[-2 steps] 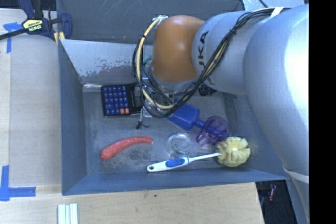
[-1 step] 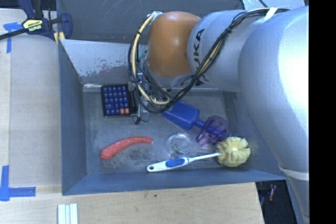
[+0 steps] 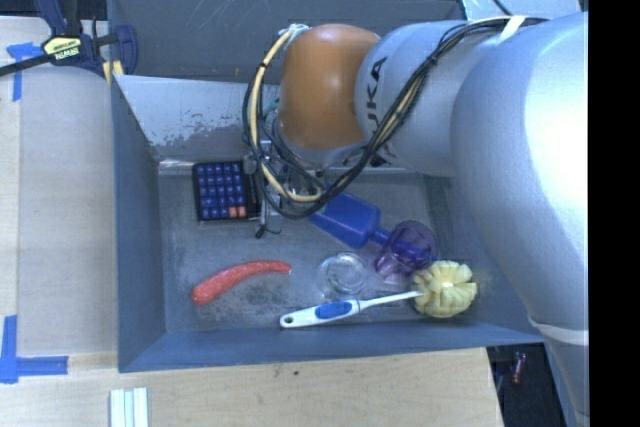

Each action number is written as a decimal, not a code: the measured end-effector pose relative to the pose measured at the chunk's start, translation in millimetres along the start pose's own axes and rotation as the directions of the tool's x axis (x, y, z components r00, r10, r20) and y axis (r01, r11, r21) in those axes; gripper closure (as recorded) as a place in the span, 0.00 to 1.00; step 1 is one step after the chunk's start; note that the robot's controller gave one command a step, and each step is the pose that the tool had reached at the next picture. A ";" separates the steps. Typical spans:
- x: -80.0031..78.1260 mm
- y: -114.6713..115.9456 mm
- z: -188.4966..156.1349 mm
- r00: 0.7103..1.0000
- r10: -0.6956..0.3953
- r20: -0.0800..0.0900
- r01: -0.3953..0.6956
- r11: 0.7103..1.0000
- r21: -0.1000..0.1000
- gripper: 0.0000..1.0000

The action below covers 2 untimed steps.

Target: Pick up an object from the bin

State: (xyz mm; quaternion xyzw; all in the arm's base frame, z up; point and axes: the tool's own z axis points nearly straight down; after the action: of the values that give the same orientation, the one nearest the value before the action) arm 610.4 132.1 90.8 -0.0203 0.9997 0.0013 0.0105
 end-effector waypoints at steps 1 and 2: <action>35.4 11.3 17.9 0.971 -0.239 0.010 0.239 0.971 0.000 0.00; 21.7 73.7 18.5 0.999 0.035 0.008 -0.035 0.999 -0.003 0.00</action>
Offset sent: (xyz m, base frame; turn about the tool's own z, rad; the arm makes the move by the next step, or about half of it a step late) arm -0.0252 0.0738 -0.0201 0.0464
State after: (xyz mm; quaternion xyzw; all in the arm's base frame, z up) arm 586.1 204.9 72.0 -0.0027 0.9999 0.0032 0.0146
